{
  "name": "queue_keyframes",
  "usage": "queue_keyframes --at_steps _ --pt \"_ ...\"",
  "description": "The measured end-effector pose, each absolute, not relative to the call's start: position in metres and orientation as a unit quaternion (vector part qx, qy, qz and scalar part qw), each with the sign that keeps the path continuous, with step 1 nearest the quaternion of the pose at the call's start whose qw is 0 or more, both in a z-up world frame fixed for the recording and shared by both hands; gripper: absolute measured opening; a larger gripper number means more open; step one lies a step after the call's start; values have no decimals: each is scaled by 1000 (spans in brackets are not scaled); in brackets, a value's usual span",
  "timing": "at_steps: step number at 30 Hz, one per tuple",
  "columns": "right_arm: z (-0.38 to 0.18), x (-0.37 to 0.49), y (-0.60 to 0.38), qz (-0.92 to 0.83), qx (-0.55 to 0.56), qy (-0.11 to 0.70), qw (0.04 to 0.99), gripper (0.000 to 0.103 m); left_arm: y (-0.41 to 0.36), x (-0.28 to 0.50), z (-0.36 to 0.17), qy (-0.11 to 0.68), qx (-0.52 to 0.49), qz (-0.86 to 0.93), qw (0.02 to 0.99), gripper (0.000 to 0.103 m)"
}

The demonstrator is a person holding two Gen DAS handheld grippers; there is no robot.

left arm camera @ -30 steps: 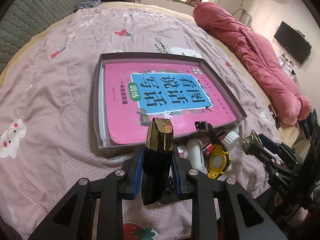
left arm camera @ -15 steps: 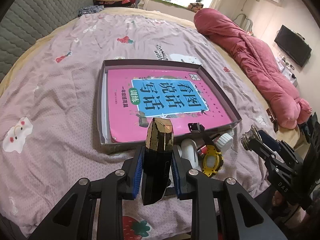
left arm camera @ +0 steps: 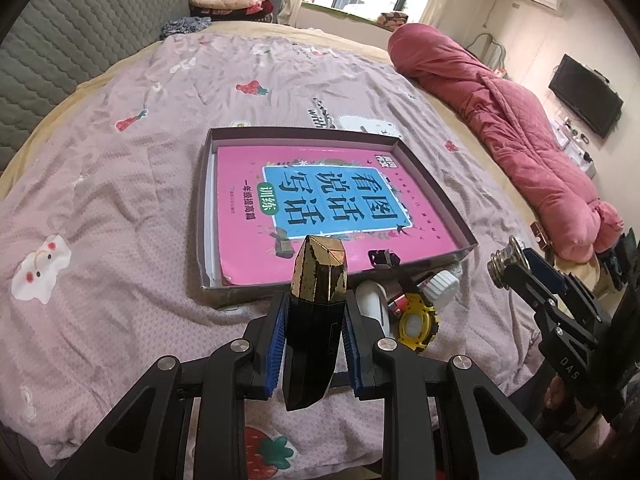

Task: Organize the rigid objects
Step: 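Lift the black tube with the left tool while the right tool carries the metal ring over the box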

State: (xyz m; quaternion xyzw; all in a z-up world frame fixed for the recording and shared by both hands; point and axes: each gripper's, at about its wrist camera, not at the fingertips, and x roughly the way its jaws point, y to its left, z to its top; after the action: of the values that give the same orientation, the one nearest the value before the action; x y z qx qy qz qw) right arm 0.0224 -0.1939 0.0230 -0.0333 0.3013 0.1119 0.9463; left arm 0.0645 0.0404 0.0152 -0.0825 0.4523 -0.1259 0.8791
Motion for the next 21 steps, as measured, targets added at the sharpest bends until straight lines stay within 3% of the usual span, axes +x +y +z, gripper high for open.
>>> queue_keyframes --at_steps 21 --pt "39 25 -191 115 -45 252 960 42 31 62 26 427 -71 -92 897 26"
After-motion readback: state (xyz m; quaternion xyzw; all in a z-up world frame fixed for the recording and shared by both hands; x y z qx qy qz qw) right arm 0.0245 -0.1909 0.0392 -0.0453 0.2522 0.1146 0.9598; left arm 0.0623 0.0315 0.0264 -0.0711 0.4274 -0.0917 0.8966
